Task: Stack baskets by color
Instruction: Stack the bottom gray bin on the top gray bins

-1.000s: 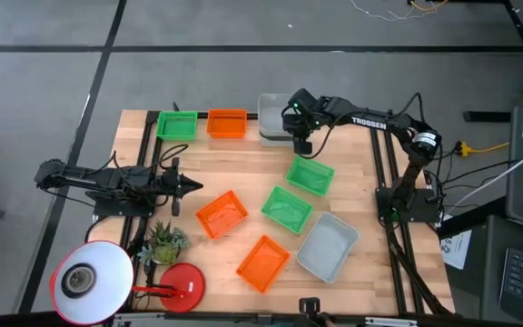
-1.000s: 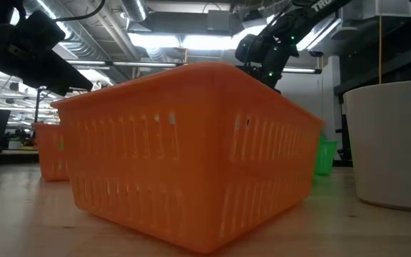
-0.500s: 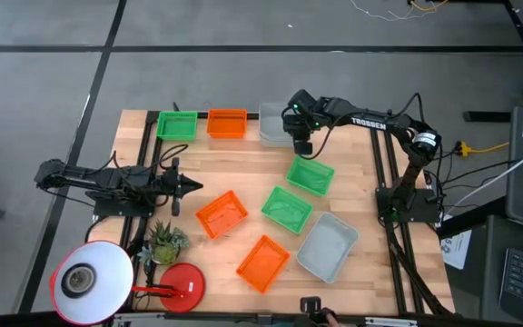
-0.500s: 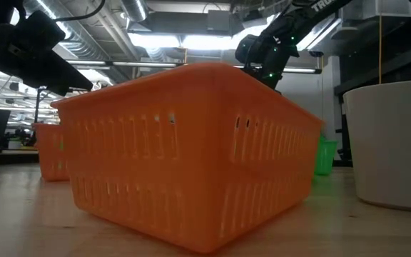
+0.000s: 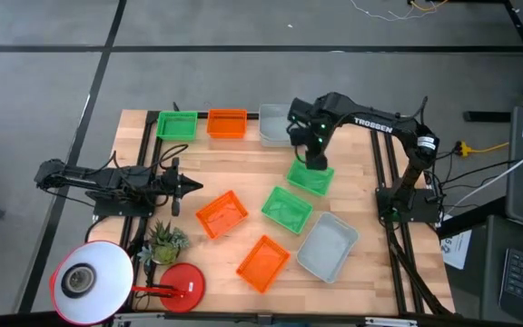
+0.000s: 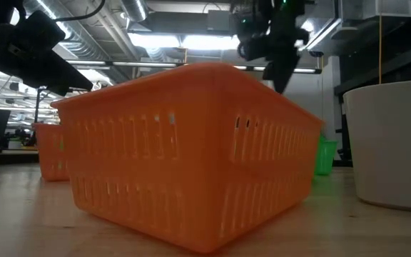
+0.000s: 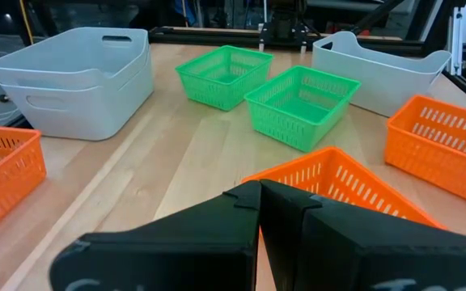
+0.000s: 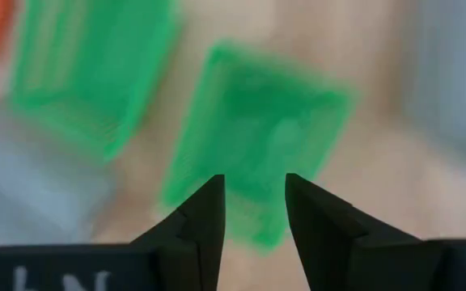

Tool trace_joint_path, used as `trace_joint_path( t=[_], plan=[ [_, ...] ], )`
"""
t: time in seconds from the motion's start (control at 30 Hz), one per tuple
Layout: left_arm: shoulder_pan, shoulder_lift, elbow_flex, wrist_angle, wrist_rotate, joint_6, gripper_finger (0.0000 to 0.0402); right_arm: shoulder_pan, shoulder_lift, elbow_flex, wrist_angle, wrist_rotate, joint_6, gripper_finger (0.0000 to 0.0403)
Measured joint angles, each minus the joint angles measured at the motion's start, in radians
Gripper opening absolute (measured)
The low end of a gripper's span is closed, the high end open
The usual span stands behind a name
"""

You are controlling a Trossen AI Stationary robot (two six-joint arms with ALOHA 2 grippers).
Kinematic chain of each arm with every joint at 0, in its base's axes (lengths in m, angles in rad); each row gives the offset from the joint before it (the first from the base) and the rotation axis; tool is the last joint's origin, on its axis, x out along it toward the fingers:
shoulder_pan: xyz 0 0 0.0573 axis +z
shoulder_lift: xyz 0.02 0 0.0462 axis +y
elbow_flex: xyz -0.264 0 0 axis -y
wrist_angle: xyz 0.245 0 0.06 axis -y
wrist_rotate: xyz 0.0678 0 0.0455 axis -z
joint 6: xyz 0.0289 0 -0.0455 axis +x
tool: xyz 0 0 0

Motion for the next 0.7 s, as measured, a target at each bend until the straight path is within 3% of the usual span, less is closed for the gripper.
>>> trace_joint_path(
  t=[0.3,0.6,0.7],
  plan=[
    [0.000,0.000,0.000,0.000,0.000,0.000,0.0000,0.229,-0.204,-0.181,-0.071,-0.012,0.304,0.0120],
    [0.000,0.000,0.000,0.000,0.000,0.000,0.0000,0.556,-0.399,-0.481,0.106,-0.080,0.722,0.0119],
    [0.000,0.000,0.000,0.000,-0.008,-0.001,0.0000,0.647,-0.421,-0.536,0.181,-0.034,0.805,0.0119]
  ],
)
